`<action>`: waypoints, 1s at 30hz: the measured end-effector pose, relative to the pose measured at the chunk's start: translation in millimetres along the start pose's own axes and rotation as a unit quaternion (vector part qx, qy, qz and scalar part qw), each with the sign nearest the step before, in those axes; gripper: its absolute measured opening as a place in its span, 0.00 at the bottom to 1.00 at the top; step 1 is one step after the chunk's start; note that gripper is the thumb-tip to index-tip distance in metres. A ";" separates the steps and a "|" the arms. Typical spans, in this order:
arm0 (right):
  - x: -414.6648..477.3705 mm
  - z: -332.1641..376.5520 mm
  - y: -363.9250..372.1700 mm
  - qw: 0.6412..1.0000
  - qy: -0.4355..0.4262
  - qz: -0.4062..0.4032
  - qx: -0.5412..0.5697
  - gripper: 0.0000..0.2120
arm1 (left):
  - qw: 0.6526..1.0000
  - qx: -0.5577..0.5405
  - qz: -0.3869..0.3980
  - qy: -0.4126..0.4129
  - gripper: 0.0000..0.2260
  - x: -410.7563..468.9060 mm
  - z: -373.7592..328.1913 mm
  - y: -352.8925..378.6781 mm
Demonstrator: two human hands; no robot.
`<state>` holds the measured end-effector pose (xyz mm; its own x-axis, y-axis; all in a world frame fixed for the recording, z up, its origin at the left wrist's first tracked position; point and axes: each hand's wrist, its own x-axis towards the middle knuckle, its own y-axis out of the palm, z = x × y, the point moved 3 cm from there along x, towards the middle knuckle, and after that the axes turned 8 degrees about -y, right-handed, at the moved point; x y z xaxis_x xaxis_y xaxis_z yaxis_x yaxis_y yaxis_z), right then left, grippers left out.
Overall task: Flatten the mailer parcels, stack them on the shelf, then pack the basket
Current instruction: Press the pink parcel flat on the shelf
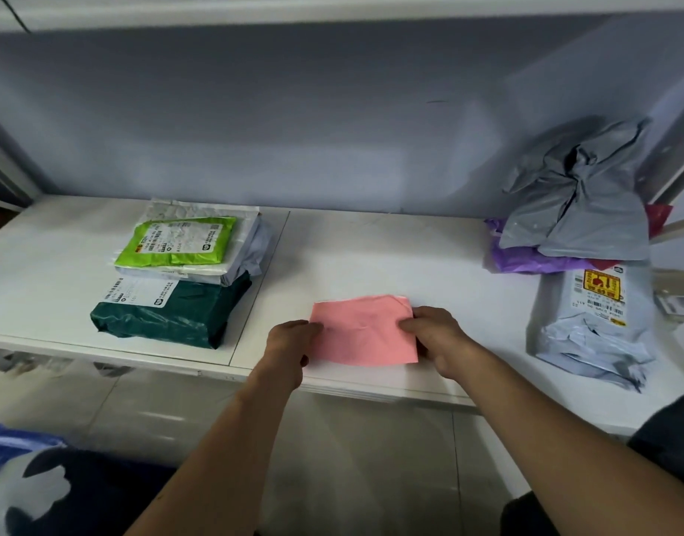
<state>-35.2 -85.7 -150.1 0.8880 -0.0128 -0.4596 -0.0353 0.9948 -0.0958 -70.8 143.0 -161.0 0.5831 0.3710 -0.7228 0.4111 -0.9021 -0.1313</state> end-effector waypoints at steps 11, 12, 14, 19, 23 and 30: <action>2.1 14.5 14.1 0.998 -0.009 0.034 0.057 0.09 | 0.997 -0.012 0.056 0.043 0.05 -8.8 -36.7 -23.7; 2.1 17.0 17.8 0.997 -0.016 0.043 0.054 0.09 | 0.997 -0.006 0.058 0.050 0.05 -9.6 -42.8 -30.3; 1.3 24.9 26.6 0.996 -0.034 0.058 0.057 0.08 | 0.996 -0.006 0.061 0.071 0.04 -8.6 -55.7 -44.3; -3.0 51.5 59.0 0.988 -0.067 0.100 0.094 0.04 | 0.990 -0.008 0.029 0.139 0.05 -7.8 -94.0 -79.8; 2.5 82.3 101.0 0.983 -0.089 0.123 0.107 0.03 | 0.980 -0.012 -0.013 0.197 0.06 -7.5 -134.9 -115.7; 13.2 122.8 180.8 0.984 -0.117 0.126 0.047 0.03 | 0.969 -0.011 -0.087 0.231 0.06 12.9 -182.2 -180.8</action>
<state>26.4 106.4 -65.1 0.9384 0.2476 -0.2410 -0.2345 0.9687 0.0819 -10.0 351.1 -22.9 0.7525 0.5813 -0.3094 0.5433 -0.8136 -0.2070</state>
